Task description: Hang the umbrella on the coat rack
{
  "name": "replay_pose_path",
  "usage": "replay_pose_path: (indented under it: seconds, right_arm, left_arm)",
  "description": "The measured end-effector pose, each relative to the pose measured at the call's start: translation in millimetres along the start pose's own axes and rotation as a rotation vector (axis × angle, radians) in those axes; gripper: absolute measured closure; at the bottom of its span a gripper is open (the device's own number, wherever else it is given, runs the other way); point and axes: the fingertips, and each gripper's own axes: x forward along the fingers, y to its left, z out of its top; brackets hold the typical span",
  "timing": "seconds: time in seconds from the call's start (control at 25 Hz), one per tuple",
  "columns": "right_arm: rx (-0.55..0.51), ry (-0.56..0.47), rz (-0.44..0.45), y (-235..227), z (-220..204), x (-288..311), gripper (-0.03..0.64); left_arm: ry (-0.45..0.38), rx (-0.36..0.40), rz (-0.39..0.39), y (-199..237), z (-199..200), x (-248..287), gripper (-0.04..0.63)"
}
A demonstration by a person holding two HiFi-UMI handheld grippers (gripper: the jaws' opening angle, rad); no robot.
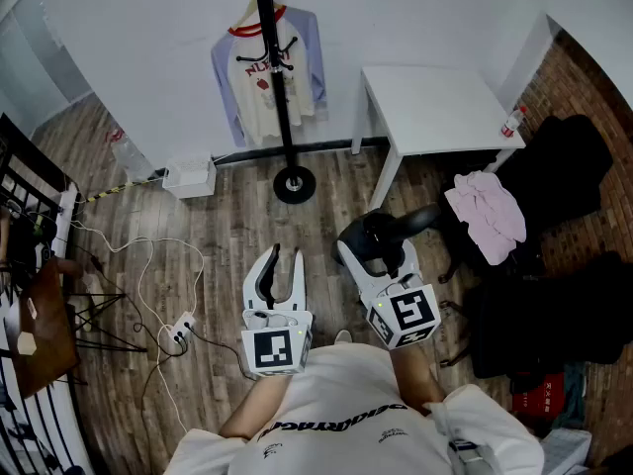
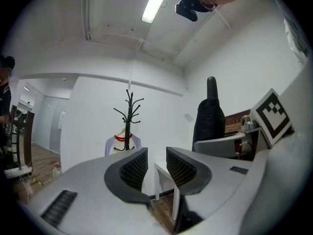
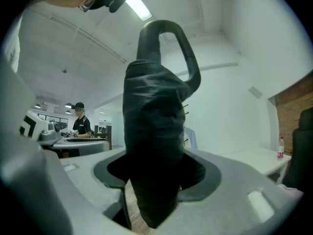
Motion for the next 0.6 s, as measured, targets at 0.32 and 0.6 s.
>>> replay_pose_path:
  seconds: [0.32,0.6]
  right_arm:
    - [0.007,-0.006,0.015,-11.7,1.3,-7.5,0.351]
    - [0.0,-0.005,0.028,-30.5,-1.4,-17.8,0.351]
  left_arm:
    - [0.004,-0.004,0.014,-11.7,-2.7,4.3,0.483]
    - [0.006,0.019,0.052,-28.0,-4.0,9.6,0.597]
